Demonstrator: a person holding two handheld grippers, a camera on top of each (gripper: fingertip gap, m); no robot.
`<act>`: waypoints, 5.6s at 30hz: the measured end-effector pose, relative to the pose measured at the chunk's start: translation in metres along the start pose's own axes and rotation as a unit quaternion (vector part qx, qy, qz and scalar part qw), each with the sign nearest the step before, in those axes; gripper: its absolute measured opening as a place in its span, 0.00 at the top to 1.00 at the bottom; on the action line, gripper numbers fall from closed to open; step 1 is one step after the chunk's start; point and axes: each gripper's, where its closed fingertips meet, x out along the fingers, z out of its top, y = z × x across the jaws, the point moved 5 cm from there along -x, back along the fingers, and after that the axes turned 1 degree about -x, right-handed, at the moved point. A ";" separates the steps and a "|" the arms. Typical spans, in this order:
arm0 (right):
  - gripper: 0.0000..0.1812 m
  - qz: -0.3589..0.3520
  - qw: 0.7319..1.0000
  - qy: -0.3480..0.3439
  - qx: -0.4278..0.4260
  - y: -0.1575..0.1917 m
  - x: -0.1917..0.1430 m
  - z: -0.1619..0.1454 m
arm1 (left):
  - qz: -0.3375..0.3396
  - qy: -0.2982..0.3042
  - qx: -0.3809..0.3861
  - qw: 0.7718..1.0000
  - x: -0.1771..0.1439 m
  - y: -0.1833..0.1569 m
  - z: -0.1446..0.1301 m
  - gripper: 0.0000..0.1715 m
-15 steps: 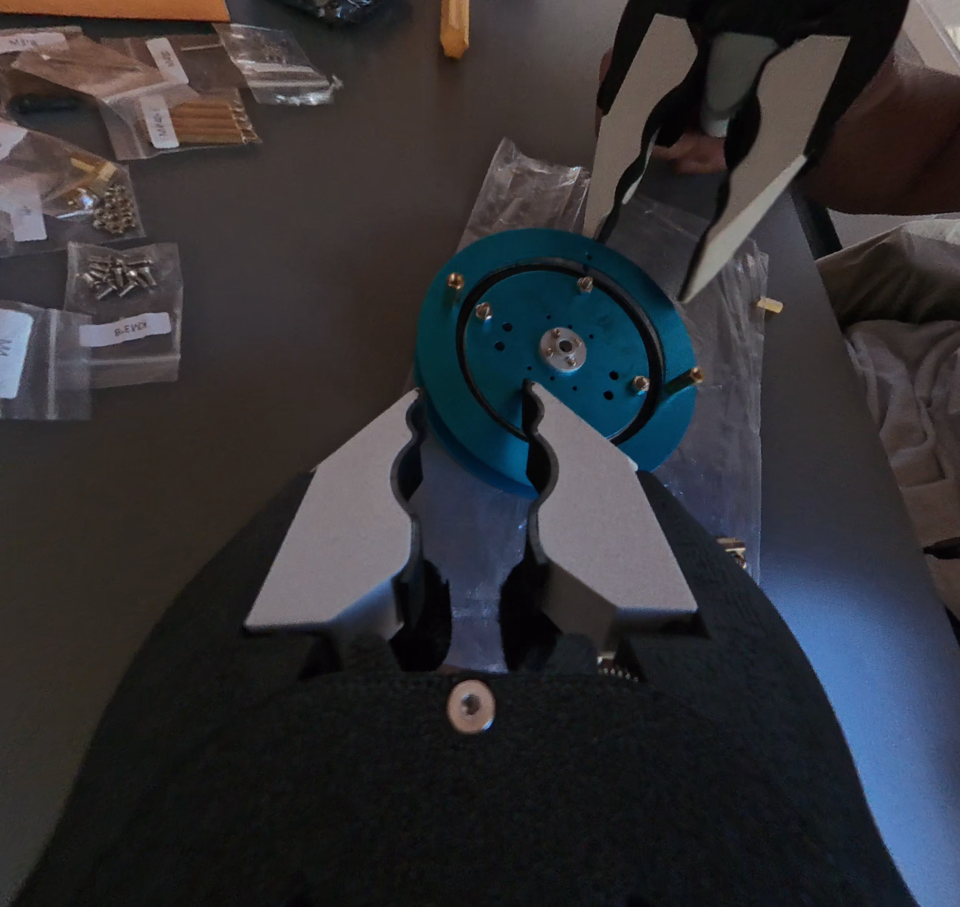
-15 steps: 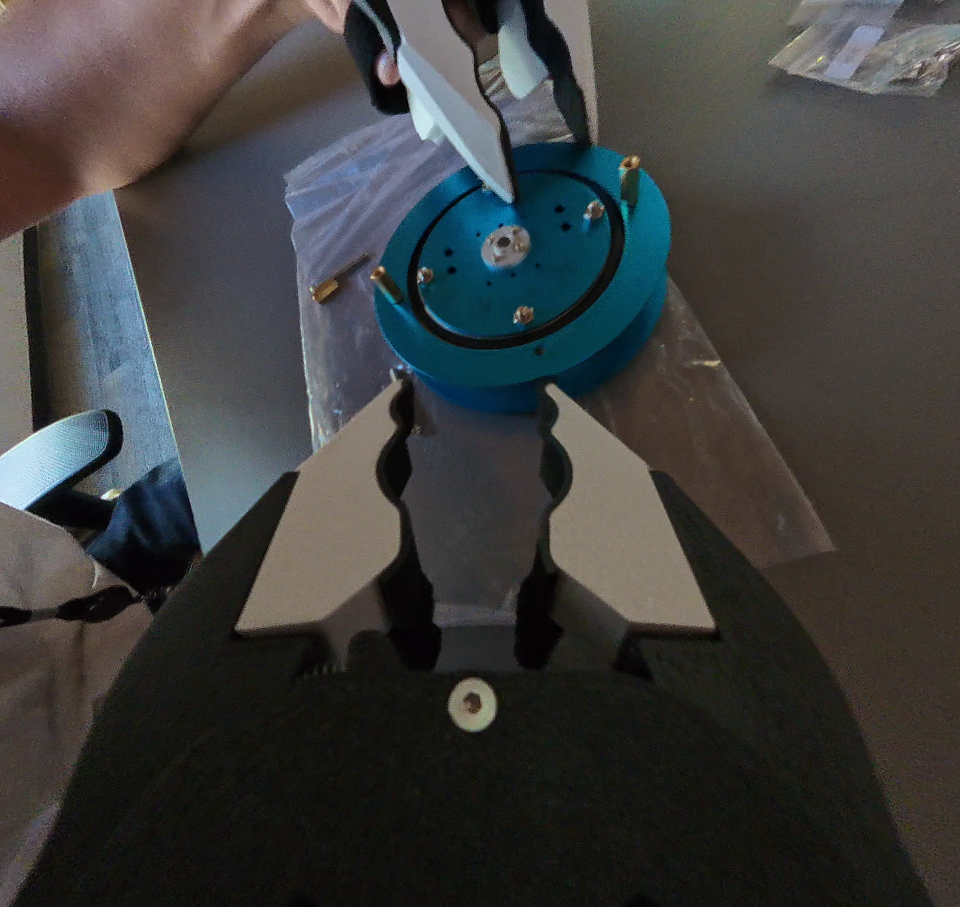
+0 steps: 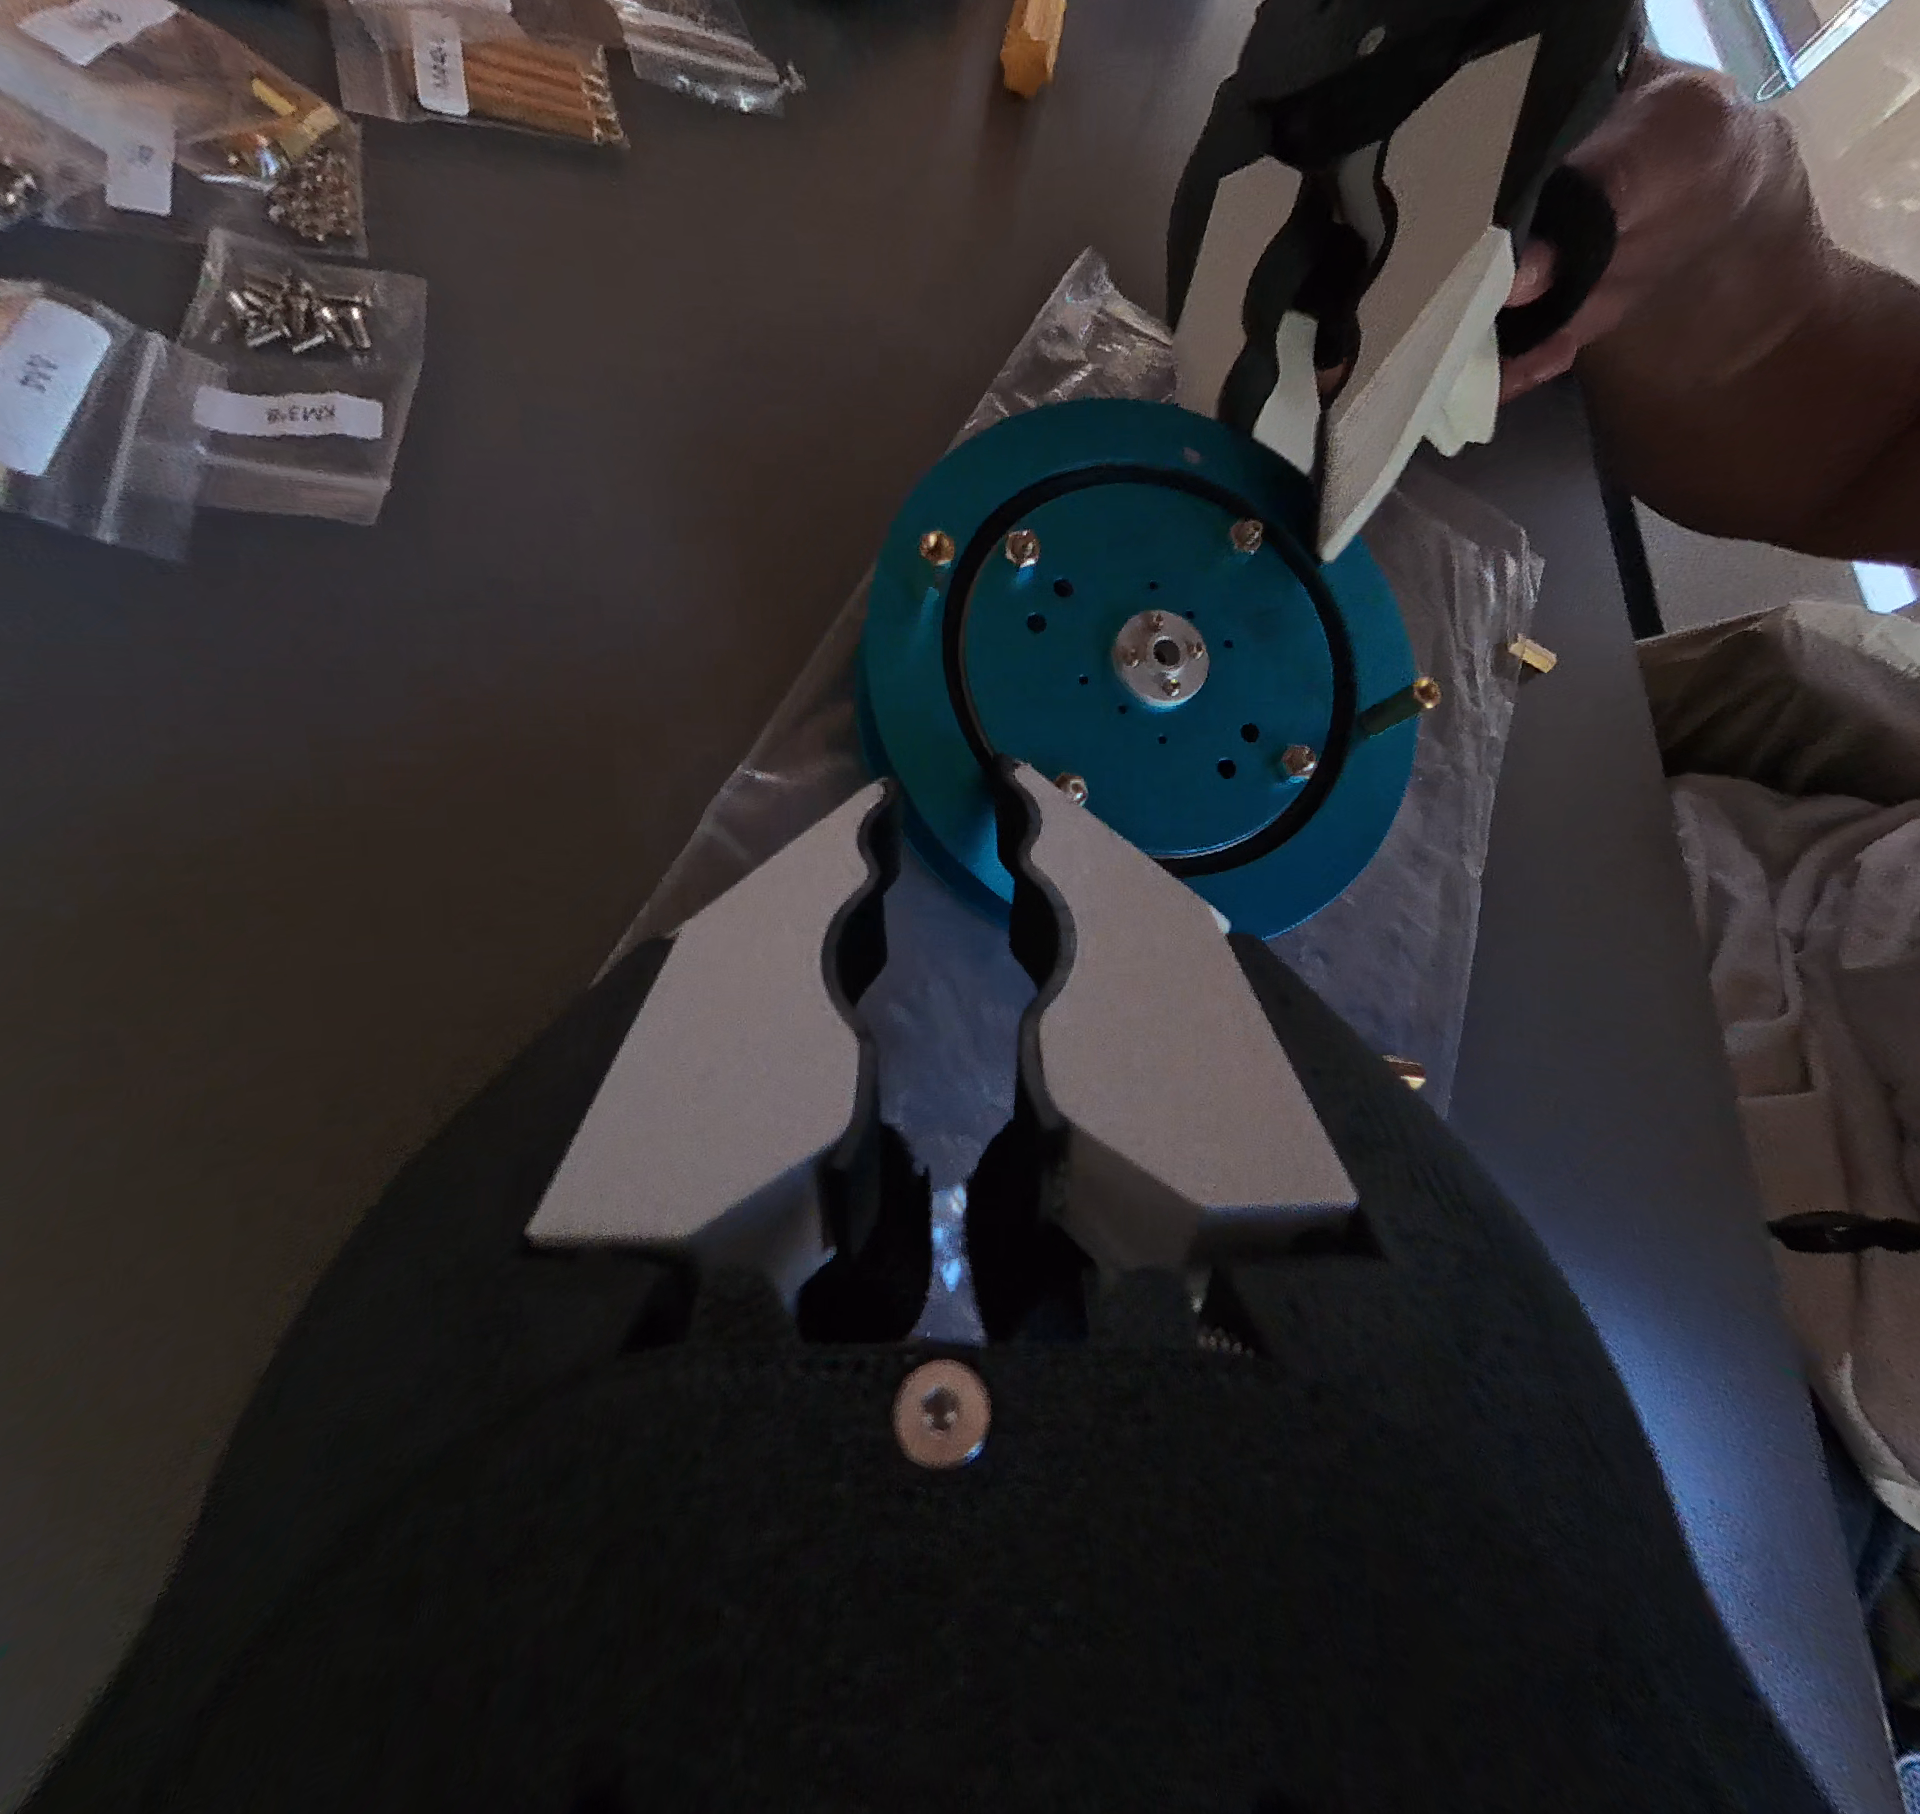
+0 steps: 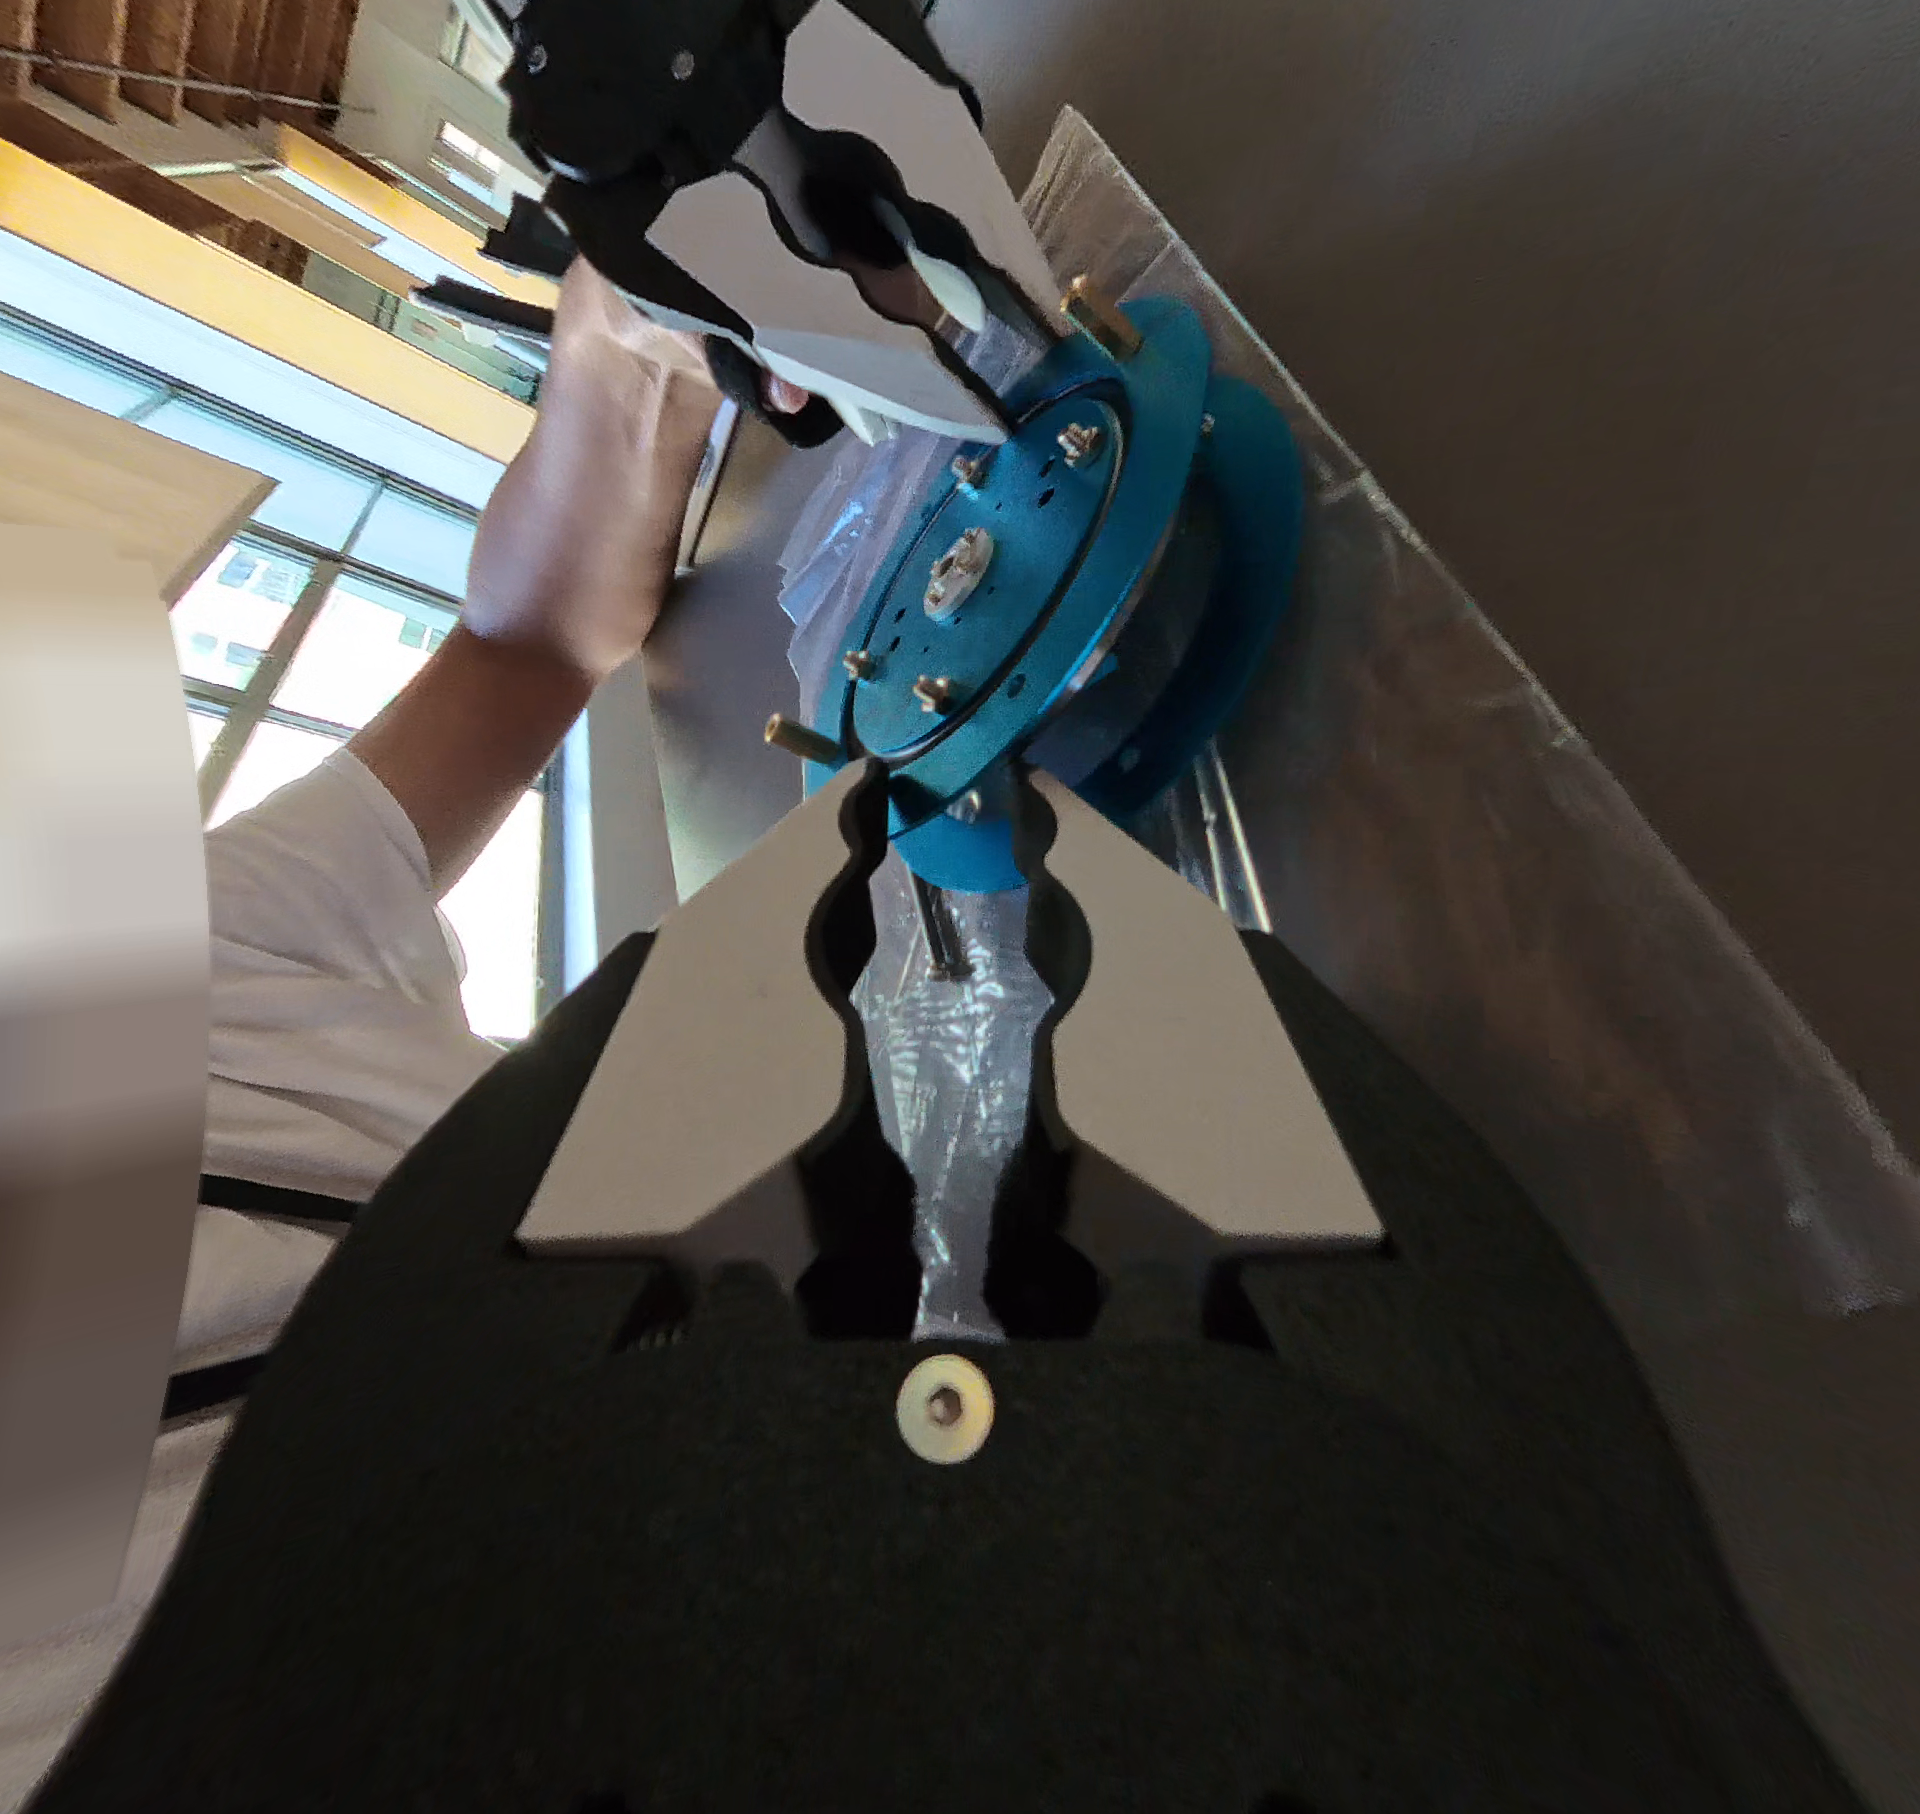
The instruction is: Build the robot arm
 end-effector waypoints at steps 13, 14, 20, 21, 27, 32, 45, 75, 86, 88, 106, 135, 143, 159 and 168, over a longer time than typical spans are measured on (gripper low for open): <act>0.93 -0.032 0.995 0.098 -0.007 -0.035 0.004 0.046 | -0.005 0.011 -0.002 1.000 -0.021 -0.019 -0.014 0.90; 0.92 -0.038 0.995 0.095 -0.015 -0.034 0.003 0.044 | 0.004 0.006 0.003 1.000 -0.022 -0.018 -0.014 0.90; 0.90 -0.089 0.994 0.024 -0.060 -0.018 -0.021 0.020 | 0.058 -0.018 0.020 0.998 -0.023 -0.006 -0.009 0.90; 0.90 -0.095 0.993 0.022 -0.064 -0.016 -0.021 0.013 | 0.068 -0.021 0.023 0.997 -0.024 -0.004 -0.008 0.90; 0.96 -0.056 0.995 0.029 -0.072 0.002 -0.003 -0.012 | 0.069 -0.038 0.027 0.997 -0.023 -0.008 -0.012 0.90; 0.98 -0.065 0.996 0.011 -0.063 -0.004 -0.010 -0.005 | 0.058 -0.038 0.013 0.997 -0.025 -0.011 -0.014 0.90; 0.95 -0.032 0.999 0.001 -0.030 -0.004 -0.005 -0.005 | 0.070 -0.037 0.007 0.997 -0.031 -0.011 -0.020 0.91; 0.81 -0.291 0.882 -0.070 -0.365 0.038 0.002 -0.024 | 0.122 -0.069 0.160 0.977 0.021 -0.093 0.016 0.88; 0.76 -0.345 0.878 -0.102 -0.316 0.069 -0.011 -0.064 | 0.127 -0.021 0.195 0.972 0.037 -0.086 0.010 0.96; 0.74 -0.352 0.880 -0.085 -0.307 0.063 -0.006 -0.081 | 0.123 -0.021 0.192 0.973 0.037 -0.087 0.010 0.97; 0.86 -0.376 0.857 -0.145 -0.322 0.059 0.026 -0.023 | 0.066 -0.082 0.108 0.989 0.011 -0.086 0.040 0.97; 0.90 -0.153 0.935 0.082 -0.309 0.062 0.009 0.083 | -0.020 -0.223 -0.083 0.971 -0.041 -0.049 0.057 0.97; 0.92 -0.153 0.901 0.193 -0.358 0.062 0.034 0.092 | -0.049 -0.249 -0.136 0.958 -0.049 -0.036 0.047 0.97; 0.99 -0.141 0.888 0.261 -0.350 0.077 0.038 0.101 | -0.119 -0.263 -0.169 0.942 -0.059 -0.036 0.040 0.97; 0.99 -0.168 0.790 0.420 -0.414 0.097 0.059 0.100 | -0.142 -0.251 -0.143 0.947 -0.066 -0.044 0.021 0.97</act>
